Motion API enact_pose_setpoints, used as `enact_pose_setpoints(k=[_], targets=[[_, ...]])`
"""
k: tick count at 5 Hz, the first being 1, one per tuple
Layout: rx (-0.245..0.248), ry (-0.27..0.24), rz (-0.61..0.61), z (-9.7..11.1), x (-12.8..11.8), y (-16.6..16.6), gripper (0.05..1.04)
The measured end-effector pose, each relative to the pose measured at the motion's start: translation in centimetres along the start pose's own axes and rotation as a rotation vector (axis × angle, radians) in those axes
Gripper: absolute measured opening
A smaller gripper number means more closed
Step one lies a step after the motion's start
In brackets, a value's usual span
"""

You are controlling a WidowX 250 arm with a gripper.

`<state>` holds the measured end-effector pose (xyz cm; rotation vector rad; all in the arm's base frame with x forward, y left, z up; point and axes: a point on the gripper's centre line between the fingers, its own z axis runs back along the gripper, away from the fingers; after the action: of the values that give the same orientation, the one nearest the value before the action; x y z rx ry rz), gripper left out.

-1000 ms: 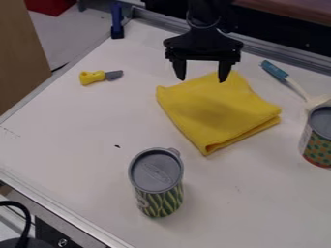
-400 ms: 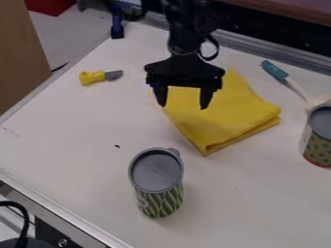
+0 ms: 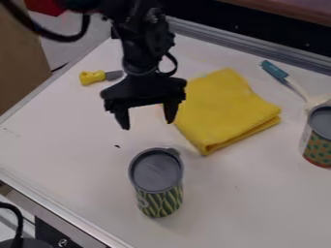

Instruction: Move the can from the middle of the table to the middle right of the table

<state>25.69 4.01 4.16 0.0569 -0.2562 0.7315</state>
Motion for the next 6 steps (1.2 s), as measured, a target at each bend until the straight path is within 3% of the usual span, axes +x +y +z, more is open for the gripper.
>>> enact_pose_setpoints(k=[1,2,3,4,5,6], targets=[[0.037,0.013,0.179,0.3,-1.0,1.5,0.999],[0.119,-0.005,0.35,0.0,-2.1,2.6,0.999],[0.16,-0.038,0.574,-0.1,-2.7,2.9,0.999],[0.158,-0.102,0.759,-0.7,-3.6,3.4,0.999],[0.13,-0.125,0.928,-0.8,-4.1,3.6,0.999],[0.107,-0.095,0.992,-0.9,-4.5,3.2,0.999]])
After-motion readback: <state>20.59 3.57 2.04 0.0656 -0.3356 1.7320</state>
